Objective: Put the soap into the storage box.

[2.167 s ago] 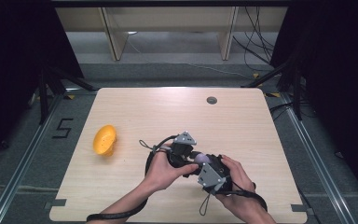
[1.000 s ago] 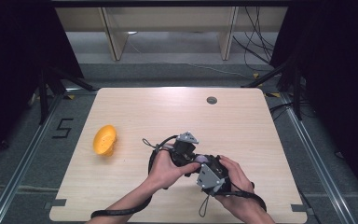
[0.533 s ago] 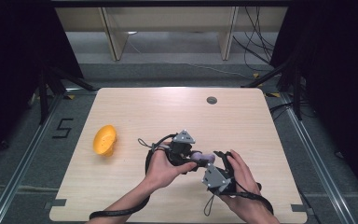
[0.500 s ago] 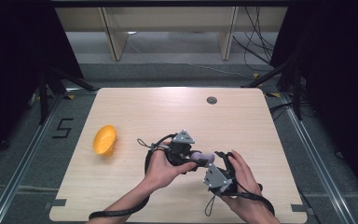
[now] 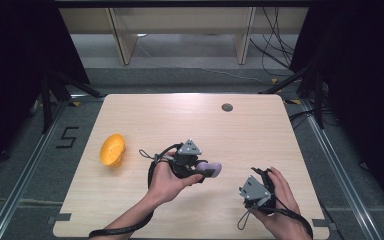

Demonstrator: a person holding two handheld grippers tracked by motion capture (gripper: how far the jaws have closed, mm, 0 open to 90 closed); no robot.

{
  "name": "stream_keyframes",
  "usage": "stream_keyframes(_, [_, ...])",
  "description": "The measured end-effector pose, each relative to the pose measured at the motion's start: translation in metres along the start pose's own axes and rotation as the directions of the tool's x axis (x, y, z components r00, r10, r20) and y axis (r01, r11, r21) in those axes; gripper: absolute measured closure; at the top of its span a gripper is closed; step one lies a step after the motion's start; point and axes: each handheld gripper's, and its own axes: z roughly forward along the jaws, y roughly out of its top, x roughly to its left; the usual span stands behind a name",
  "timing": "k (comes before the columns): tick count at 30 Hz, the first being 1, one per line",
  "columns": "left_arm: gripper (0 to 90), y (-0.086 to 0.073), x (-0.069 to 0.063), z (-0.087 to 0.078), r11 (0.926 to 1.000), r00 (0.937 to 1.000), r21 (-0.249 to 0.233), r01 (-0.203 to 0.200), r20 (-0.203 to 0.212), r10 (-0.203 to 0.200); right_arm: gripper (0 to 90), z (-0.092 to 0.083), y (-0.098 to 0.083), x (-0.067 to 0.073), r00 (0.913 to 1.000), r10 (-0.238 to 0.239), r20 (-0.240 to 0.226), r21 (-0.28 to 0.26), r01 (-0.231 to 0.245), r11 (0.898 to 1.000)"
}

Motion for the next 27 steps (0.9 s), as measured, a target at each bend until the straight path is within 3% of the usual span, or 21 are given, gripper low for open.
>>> stream_keyframes(10, [58.7, -0.005, 0.007, -0.015, 0.9998, 0.9988, -0.022, 0.000, -0.048, -0.001, 30.8, 0.002, -0.008, -0.002, 0.9988, 0.048, -0.006, 0.010, -0.048, 0.999])
stream_keyframes(13, [58.7, -0.006, 0.009, -0.017, 0.9997, 0.9985, -0.025, 0.001, -0.055, -0.003, 30.9, 0.003, -0.009, -0.003, 0.9992, 0.038, -0.011, 0.009, -0.038, 0.999])
stream_keyframes(14, [58.7, -0.006, 0.010, -0.019, 0.9998, 0.9985, -0.014, -0.016, -0.052, 0.015, 30.9, 0.003, -0.009, -0.003, 0.9991, 0.041, -0.013, 0.011, -0.041, 0.999])
stream_keyframes(15, [58.7, -0.007, 0.010, -0.019, 0.9998, 0.9984, -0.019, 0.004, -0.056, -0.005, 30.9, 0.004, -0.010, -0.002, 0.9985, 0.054, -0.014, 0.016, -0.053, 0.998])
stream_keyframes(18, [58.6, -0.008, 0.012, -0.020, 0.9999, 0.9982, -0.016, 0.002, -0.060, -0.003, 30.9, 0.004, -0.011, -0.003, 0.9982, 0.060, -0.008, 0.017, -0.060, 0.998])
stream_keyframes(20, [58.7, -0.009, 0.014, -0.022, 0.9999, 0.9983, -0.002, -0.017, -0.056, 0.017, 30.9, 0.004, -0.011, -0.003, 0.9983, 0.056, -0.015, 0.017, -0.055, 0.998])
stream_keyframes(21, [58.7, -0.009, 0.013, -0.022, 0.9998, 0.9979, -0.021, 0.007, -0.065, -0.009, 30.9, 0.004, -0.011, -0.004, 0.9987, 0.047, -0.018, 0.015, -0.047, 0.999])
stream_keyframes(27, [58.7, -0.011, 0.016, -0.027, 0.9998, 0.9975, -0.021, 0.004, -0.071, -0.005, 30.9, 0.004, -0.013, -0.003, 0.9974, 0.071, -0.017, 0.023, -0.070, 0.997])
